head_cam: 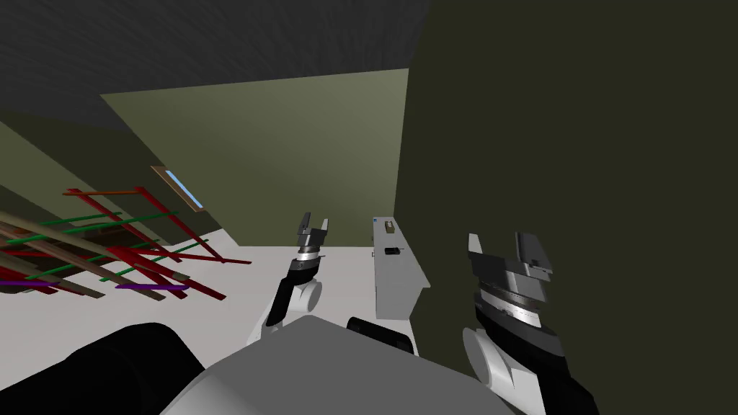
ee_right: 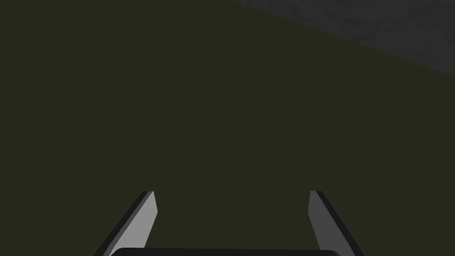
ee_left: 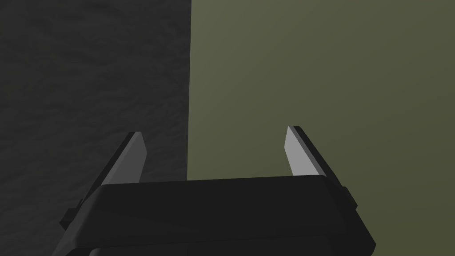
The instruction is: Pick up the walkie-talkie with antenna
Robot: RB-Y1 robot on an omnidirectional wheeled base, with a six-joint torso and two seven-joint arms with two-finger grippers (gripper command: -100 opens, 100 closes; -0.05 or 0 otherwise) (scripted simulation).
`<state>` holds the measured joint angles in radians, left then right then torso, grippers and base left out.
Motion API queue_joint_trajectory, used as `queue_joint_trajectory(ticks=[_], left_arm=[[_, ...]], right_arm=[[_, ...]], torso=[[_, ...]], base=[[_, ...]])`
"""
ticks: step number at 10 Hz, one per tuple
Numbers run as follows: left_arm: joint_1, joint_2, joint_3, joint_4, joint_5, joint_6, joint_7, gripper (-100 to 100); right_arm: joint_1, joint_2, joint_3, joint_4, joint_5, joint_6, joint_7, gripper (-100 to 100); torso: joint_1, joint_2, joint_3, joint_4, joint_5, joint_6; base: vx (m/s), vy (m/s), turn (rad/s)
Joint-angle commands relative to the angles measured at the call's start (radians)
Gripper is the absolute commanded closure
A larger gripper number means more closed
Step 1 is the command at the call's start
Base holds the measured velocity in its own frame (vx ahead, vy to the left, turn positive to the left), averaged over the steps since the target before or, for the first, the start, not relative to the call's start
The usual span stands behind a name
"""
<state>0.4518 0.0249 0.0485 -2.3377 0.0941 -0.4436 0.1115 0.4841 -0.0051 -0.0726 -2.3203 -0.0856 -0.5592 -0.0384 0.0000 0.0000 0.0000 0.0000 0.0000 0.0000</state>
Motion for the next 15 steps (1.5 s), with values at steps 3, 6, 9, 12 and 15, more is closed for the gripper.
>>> queue_joint_trajectory(ticks=[3, 6, 9, 12, 15], left_arm=[[0.0, 0.0, 0.0, 0.0, 0.0, 0.0, 0.0, 0], [0.0, 0.0, 0.0, 0.0, 0.0, 0.0, 0.0, 0], [0.0, 0.0, 0.0, 0.0, 0.0, 0.0, 0.0, 0], [0.0, 0.0, 0.0, 0.0, 0.0, 0.0, 0.0, 0], [0.0, 0.0, 0.0, 0.0, 0.0, 0.0, 0.0, 0]], right_arm=[[0.032, -0.094, 0.016, 0.037, 0.071, 0.001, 0.007, -100], [0.065, -0.187, 0.033, 0.098, 0.158, 0.008, 0.021, -100], [0.089, -0.267, 0.048, 0.158, 0.23, 0.018, 0.035, -100], [0.112, -0.356, 0.068, 0.231, 0.306, 0.031, 0.056, -100], [0.122, -0.403, 0.081, 0.272, 0.349, 0.039, 0.068, -100]], torso=[[-0.001, 0.007, 0.004, 0.001, 0.0, 0.0], [-0.001, 0.01, 0.006, 0.002, 0.0, 0.0], [0.001, 0.007, 0.004, 0.002, 0.0, 0.0], [0.001, 0.005, 0.003, 0.001, 0.0, 0.0], [0.002, 0.004, 0.003, 0.001, 0.0, 0.0]], base=[[-0.105, -0.006, 0.046], [-0.145, -0.004, 0.081], [-0.107, 0.021, 0.068], [-0.079, 0.03, 0.091], [-0.056, 0.035, 0.065]])
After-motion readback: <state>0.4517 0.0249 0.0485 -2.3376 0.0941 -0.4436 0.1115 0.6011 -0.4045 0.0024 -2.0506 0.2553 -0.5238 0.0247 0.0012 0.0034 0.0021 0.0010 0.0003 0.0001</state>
